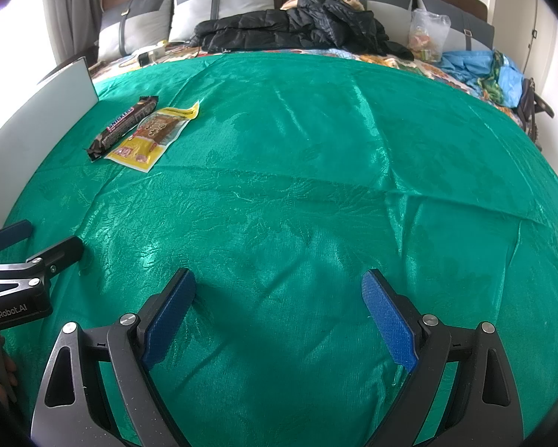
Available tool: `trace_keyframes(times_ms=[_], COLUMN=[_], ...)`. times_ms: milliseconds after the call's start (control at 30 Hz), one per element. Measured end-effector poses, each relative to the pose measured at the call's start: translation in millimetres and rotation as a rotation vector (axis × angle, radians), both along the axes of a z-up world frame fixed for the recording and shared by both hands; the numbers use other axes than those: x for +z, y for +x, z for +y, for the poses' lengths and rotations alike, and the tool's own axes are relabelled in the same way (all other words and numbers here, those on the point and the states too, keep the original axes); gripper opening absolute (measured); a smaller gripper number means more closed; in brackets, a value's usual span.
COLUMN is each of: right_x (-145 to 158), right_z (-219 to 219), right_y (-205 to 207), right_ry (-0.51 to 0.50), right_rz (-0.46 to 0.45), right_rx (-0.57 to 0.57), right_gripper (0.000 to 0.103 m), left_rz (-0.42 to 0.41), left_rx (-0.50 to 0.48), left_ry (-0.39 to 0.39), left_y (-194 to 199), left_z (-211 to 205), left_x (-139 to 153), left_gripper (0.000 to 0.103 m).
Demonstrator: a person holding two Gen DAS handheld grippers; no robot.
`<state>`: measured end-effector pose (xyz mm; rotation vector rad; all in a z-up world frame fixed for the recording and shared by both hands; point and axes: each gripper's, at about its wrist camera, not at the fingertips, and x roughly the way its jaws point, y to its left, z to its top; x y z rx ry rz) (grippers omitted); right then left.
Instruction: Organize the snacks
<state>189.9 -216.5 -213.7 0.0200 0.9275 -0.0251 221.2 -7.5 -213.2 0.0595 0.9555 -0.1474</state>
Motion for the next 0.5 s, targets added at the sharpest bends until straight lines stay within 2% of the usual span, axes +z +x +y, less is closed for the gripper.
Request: trace_keyframes(times_ms=[500], right_x=[0.0], right_z=[0.3], right_y=[0.3], right_ry=[-0.001], right_rz=[0.001], right_rx=[-0.001], right_gripper=[0.093], left_rz=[0.0], left_rx=[0.0], left_ry=[0.0], left_y=[-0.5], left_z=[-0.2], left_x=[0.1], left_gripper=[0.103])
